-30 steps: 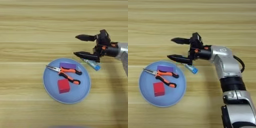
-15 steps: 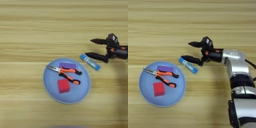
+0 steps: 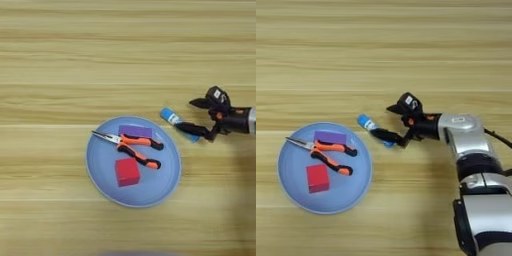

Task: Move the objects on the table

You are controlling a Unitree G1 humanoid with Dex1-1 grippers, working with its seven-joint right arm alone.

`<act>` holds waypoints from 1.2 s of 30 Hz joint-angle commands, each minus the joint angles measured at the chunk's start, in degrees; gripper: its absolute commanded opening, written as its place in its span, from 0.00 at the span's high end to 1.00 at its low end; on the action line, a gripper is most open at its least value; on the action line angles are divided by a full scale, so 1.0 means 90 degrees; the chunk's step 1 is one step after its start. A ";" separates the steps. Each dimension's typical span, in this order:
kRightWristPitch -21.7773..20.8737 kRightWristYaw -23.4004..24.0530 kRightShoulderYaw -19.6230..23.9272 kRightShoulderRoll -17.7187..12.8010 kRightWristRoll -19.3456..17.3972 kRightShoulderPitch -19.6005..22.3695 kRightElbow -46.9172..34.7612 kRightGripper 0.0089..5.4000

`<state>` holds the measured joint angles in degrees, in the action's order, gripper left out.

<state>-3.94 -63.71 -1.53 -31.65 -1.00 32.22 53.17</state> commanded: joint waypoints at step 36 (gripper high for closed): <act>-0.0556 0.0327 -0.0286 0.0046 0.0215 0.0309 0.0675 0.60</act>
<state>-10.58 -62.53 -3.80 -30.40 -0.49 33.41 59.67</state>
